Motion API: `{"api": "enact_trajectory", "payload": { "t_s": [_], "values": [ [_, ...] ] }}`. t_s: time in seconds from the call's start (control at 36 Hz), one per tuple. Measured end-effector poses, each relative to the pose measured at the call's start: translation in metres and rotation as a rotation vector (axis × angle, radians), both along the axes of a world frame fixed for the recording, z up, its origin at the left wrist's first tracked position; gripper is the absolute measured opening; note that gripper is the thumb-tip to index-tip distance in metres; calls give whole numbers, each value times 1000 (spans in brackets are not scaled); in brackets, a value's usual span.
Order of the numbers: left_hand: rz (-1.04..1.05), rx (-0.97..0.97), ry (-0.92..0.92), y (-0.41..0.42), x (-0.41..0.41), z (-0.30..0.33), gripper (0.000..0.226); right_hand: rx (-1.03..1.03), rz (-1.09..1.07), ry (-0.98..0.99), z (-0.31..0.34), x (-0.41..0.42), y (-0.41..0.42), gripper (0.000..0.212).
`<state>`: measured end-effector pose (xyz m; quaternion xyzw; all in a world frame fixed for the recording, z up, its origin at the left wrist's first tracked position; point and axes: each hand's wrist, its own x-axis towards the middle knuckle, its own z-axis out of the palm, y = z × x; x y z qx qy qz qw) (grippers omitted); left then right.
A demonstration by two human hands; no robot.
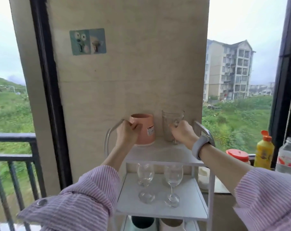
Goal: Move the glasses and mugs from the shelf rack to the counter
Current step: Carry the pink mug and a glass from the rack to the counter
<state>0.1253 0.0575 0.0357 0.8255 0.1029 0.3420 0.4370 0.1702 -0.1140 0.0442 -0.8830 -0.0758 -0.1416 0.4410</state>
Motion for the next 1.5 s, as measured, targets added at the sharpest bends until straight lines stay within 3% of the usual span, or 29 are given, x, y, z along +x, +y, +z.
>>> {"api": "enact_trajectory", "payload": {
  "t_s": [0.19,0.33,0.44,0.58,0.83,1.08,1.31,1.5],
  "values": [
    [-58,-52,56,3,5,-1,22,253,145,76,-7,2,15,26],
    [-24,-49,44,0,9,-9,34,388,170,47,-10,-1,6,30],
    [-12,-42,5,-10,9,-15,24,432,193,0,-15,-8,0,32],
    [-10,-84,-49,-16,7,-17,23,453,158,-70,-18,-16,-6,48],
    [-110,-215,-156,-21,-9,-28,14,321,67,-249,-30,-41,-15,45],
    [-146,-272,-360,-43,-65,-27,21,386,88,-385,-37,-90,-36,49],
    [-163,-219,-442,-110,-141,-48,34,514,177,-436,-60,-172,-107,50],
    [-334,-183,-302,-218,-191,-96,27,493,66,-376,-107,-256,-223,53]
  ]
}}
